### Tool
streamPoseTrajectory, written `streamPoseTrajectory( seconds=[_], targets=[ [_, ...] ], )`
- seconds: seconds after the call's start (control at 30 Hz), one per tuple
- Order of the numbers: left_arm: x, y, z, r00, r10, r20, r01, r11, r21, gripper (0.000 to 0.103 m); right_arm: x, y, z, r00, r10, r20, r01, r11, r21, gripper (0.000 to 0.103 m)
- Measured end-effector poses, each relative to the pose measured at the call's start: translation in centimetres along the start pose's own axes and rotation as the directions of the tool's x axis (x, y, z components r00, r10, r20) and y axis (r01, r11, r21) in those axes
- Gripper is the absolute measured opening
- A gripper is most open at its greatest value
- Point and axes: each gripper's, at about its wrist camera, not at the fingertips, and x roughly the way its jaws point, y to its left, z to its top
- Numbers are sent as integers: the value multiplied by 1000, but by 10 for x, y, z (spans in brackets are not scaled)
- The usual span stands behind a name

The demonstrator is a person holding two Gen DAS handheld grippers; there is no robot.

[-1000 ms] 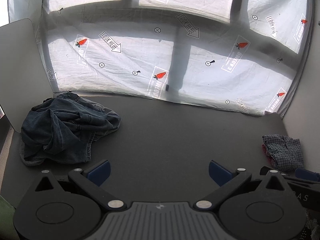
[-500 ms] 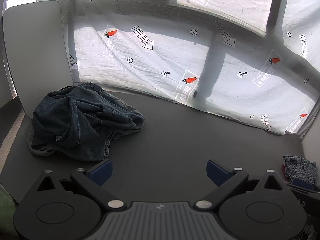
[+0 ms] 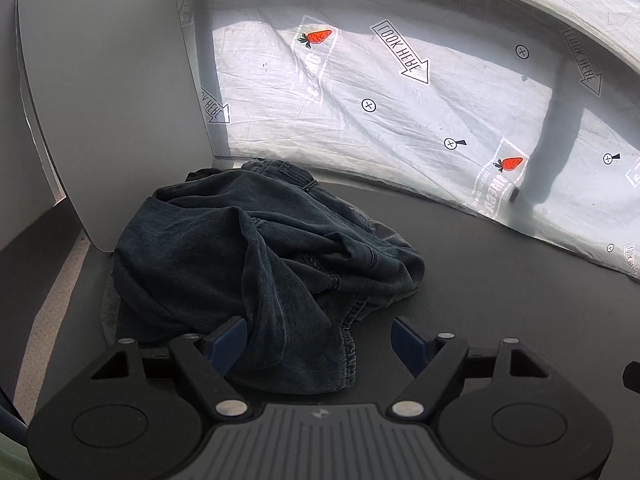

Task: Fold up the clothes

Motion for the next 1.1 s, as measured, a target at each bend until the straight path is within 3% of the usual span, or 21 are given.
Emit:
streamPoseTrajectory(
  seconds=[0.1, 0.23, 0.33, 0.37, 0.4, 0.47, 0.53, 0.6, 0.7, 0.77, 0.9, 1.03, 1.07, 1.1],
  targets=[
    [47, 24, 5, 999, -14, -45, 12, 999, -44, 80, 14, 15, 0, 999, -24, -33, 24, 1000, 7, 90],
    [93, 36, 5, 996, 51, -68, -54, 997, -47, 77, 25, 28, -3, 995, -70, -67, 71, 998, 4, 90],
    [113, 47, 8, 996, 41, -73, -46, 996, -75, 64, 32, 30, -5, 991, -97, -95, 98, 995, 5, 90],
    [117, 49, 9, 997, 33, -73, -39, 996, -80, 55, 34, 31, -6, 989, -106, -105, 107, 994, 5, 90],
    [121, 50, 9, 997, 33, -65, -38, 997, -71, 38, 36, 32, -7, 987, -115, -114, 116, 993, 5, 90],
    [120, 48, 10, 998, 42, -52, -44, 998, -40, 28, 40, 34, -9, 982, -132, -133, 134, 991, 5, 89],
    [110, 41, 8, 999, -24, -22, 24, 1000, -1, 1, 42, 34, -8, 981, -137, -140, 141, 990, 20, 88],
    [93, 25, 6, 993, -120, 4, 120, 991, 59, 3, 40, 33, -7, 982, -137, -133, 142, 989, 34, 88],
    [62, -14, -1, 979, -200, 45, 187, 961, 202, 3, 35, 28, -5, 982, -148, -117, 153, 987, 37, 88],
    [52, -26, -3, 963, -265, 38, 254, 949, 189, 3, 30, 20, -2, 982, -155, -106, 161, 986, 43, 87],
    [35, -52, -3, 949, -311, 49, 303, 944, 128, 2, 16, -5, 0, 982, -177, -71, 182, 981, 68, 87],
    [21, -105, -20, 899, -439, -6, 434, 886, 166, 2, 7, -47, -6, 971, -223, -85, 233, 962, 141, 87],
    [17, -121, -25, 881, -473, -26, 470, 865, 177, 2, 3, -59, -8, 966, -245, -82, 256, 953, 161, 87],
    [13, -143, -31, 851, -521, -64, 522, 830, 194, 2, -1, -71, -10, 960, -268, -80, 278, 943, 181, 87]
  ],
)
